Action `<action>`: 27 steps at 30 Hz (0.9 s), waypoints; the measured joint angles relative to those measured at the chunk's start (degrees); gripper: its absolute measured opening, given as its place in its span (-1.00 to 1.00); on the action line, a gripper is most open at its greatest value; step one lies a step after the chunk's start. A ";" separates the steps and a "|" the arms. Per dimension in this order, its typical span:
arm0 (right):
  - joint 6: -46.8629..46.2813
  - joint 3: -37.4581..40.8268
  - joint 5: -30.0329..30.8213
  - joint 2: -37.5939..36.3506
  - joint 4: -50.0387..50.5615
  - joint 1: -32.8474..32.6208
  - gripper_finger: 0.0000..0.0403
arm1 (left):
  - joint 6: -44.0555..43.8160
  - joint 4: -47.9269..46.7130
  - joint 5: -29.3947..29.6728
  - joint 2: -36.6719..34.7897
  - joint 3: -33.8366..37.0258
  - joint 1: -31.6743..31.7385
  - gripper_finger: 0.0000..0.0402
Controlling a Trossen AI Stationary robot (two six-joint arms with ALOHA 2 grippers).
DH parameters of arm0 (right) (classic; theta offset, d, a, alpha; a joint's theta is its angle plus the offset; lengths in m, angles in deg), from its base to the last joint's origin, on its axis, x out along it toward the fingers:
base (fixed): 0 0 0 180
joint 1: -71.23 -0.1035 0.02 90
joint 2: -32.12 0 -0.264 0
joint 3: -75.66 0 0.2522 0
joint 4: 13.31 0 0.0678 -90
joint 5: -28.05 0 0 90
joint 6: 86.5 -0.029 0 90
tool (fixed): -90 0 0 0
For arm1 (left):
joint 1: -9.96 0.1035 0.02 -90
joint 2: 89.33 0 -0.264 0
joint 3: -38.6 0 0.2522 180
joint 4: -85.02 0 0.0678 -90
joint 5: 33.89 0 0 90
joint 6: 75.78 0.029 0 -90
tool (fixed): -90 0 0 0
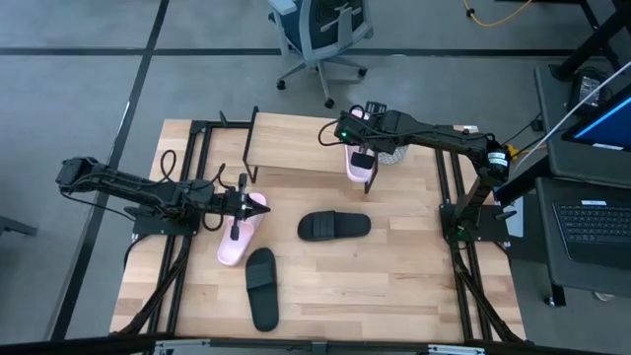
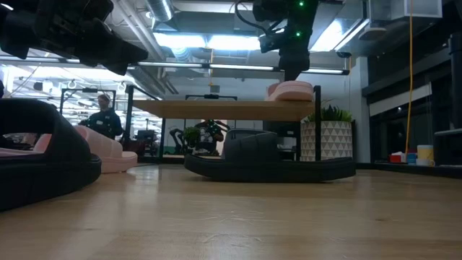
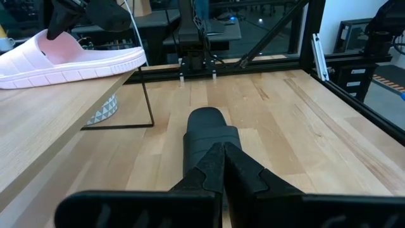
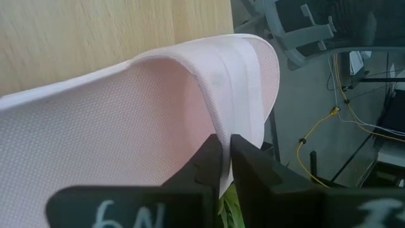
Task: Pick and place slides into the shelf
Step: Put the right pink slides on the shelf, then put the pink slides on the shelf
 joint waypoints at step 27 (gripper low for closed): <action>-0.04 -0.19 -0.01 0.00 0.77 -0.87 -0.11 | 0.02 -0.32 -0.02 0.00 0.00 0.01 -1.00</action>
